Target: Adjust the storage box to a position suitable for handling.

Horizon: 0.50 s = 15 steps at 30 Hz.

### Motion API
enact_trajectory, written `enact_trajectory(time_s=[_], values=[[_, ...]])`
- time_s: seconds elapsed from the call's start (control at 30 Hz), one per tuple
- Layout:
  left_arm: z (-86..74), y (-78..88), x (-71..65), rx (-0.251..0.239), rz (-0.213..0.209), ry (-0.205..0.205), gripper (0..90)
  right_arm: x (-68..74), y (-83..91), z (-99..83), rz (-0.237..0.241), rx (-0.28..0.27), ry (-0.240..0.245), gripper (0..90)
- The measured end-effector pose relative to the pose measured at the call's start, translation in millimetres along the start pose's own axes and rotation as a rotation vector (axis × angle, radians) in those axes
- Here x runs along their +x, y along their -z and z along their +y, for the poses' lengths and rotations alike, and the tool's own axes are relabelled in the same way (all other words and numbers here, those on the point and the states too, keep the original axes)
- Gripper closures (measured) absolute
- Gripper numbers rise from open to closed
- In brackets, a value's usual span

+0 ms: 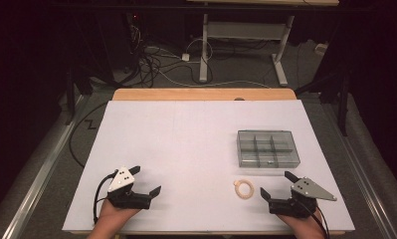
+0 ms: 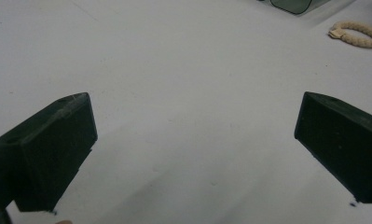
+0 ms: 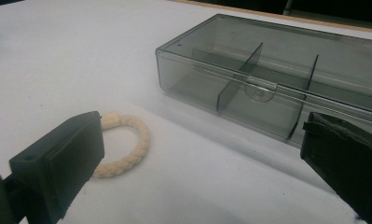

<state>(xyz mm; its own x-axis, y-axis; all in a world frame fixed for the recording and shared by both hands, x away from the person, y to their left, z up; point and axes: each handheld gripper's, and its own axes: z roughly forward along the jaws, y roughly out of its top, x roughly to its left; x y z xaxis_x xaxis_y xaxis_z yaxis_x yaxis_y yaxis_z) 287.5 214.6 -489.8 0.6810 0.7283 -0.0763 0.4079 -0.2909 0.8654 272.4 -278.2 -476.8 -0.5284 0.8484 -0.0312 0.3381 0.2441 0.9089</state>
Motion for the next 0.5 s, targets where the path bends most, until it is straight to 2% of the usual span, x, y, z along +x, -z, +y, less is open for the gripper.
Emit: enact_trajectory(time_s=[0.37, 0.5], values=[[-1.5, 1.4, 0.1, -0.018, -0.001, 0.002, 0.0, 0.7, -1.3, 0.2, -0.005, 0.012, 0.006, 0.1], [-1.3, 0.8, 2.0, -0.013, -0.007, 0.024, 1.2, 0.5, -1.2, -0.1, -0.005, 0.011, 0.003, 0.9]])
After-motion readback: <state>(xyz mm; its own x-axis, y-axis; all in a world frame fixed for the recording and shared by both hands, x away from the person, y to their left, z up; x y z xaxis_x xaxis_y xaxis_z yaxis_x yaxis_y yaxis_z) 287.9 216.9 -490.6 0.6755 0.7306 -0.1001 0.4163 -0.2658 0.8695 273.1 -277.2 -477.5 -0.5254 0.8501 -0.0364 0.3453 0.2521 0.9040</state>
